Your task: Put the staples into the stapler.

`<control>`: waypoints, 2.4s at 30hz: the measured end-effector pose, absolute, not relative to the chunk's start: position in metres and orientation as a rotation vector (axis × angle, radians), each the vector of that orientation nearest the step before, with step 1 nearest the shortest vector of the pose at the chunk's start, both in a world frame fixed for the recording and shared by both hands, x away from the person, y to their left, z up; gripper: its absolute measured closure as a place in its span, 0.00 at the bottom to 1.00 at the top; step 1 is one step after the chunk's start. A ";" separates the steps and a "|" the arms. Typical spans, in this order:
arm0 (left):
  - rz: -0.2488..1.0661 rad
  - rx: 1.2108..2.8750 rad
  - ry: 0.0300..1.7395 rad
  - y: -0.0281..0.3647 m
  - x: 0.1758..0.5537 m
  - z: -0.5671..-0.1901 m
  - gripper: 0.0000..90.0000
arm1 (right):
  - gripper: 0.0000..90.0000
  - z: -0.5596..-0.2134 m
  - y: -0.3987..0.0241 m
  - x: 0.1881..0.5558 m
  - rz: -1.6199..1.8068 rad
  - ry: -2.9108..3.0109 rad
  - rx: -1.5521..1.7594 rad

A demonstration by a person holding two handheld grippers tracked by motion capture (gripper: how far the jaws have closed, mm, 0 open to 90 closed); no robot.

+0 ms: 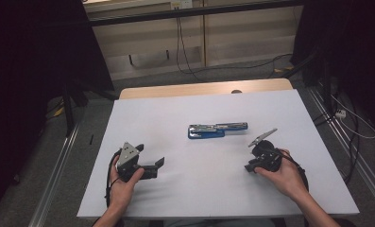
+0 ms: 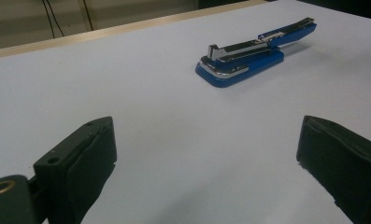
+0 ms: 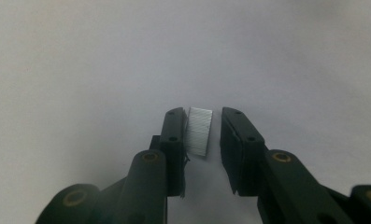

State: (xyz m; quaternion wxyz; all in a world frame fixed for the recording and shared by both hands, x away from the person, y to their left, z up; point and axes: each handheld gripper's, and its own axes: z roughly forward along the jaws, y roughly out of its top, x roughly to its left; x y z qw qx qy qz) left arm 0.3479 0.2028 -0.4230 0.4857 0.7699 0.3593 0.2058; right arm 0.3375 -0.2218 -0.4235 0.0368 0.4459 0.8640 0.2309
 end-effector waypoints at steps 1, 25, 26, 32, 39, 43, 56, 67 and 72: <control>0.501 1.877 0.872 0.203 0.348 -0.423 0.06 | 0.80 -0.424 -0.221 0.337 0.706 2.649 1.370; 0.498 1.870 0.876 0.204 0.349 -0.423 0.06 | 0.88 -0.424 -0.227 0.337 0.753 2.641 1.336; 0.495 1.868 0.879 0.204 0.349 -0.423 0.06 | 0.88 -0.424 -0.228 0.337 0.759 2.640 1.333; 0.493 1.866 0.882 0.204 0.349 -0.423 0.06 | 0.88 -0.420 -0.231 0.337 0.793 2.631 1.322; 0.499 1.868 0.880 0.204 0.349 -0.423 0.06 | 0.88 -0.420 -0.233 0.338 0.834 2.624 1.314; 0.500 1.869 0.879 0.204 0.349 -0.423 0.06 | 0.88 -0.418 -0.233 0.339 0.858 2.616 1.307; 0.504 1.865 0.883 0.205 0.349 -0.422 0.06 | 0.88 -0.414 -0.230 0.343 0.945 2.595 1.267; 0.508 1.857 0.882 0.206 0.350 -0.421 0.06 | 0.88 -0.411 -0.222 0.352 0.982 2.583 1.183; 0.507 1.856 0.882 0.206 0.350 -0.421 0.06 | 0.88 -0.402 -0.225 0.355 1.015 2.556 1.168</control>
